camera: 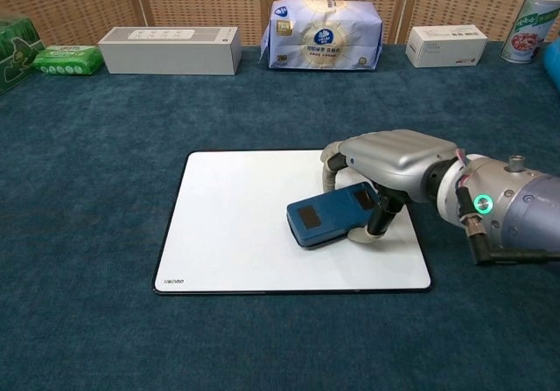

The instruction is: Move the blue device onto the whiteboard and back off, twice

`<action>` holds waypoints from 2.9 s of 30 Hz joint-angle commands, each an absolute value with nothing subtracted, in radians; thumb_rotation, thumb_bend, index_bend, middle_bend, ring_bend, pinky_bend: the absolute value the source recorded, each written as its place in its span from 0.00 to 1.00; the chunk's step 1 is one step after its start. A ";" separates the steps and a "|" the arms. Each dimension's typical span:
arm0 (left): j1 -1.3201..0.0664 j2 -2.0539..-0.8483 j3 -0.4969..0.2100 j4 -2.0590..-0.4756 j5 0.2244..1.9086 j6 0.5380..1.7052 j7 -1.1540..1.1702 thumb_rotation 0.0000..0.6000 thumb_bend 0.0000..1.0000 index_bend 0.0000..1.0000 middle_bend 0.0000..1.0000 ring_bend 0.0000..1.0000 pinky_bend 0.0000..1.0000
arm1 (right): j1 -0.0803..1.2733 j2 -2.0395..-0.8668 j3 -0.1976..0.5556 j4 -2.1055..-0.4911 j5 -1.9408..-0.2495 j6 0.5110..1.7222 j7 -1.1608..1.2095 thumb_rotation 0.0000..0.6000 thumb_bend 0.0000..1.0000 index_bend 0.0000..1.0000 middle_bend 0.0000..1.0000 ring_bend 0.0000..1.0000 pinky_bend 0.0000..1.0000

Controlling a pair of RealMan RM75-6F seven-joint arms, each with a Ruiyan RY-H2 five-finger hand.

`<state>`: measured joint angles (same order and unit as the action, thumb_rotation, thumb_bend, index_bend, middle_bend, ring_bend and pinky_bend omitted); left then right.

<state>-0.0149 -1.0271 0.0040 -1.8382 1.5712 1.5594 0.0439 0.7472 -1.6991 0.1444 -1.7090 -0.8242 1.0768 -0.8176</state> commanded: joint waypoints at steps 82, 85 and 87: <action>-0.021 -1.065 0.005 -1.903 1.531 1.531 0.145 1.00 0.42 0.32 0.27 0.13 0.02 | 0.390 -1.304 0.093 -1.826 -1.070 1.394 -0.407 1.00 0.26 0.20 0.00 0.00 0.00; -0.015 -1.072 0.007 -1.904 1.523 1.534 0.148 1.00 0.42 0.30 0.27 0.13 0.02 | 0.356 -1.290 0.090 -1.819 -1.112 1.435 -0.359 1.00 0.26 0.22 0.00 0.00 0.00; -0.010 -1.075 0.006 -1.908 1.519 1.541 0.161 1.00 0.42 0.28 0.26 0.13 0.03 | 0.324 -1.272 0.080 -1.809 -1.145 1.473 -0.335 1.00 0.27 0.24 0.00 0.00 0.00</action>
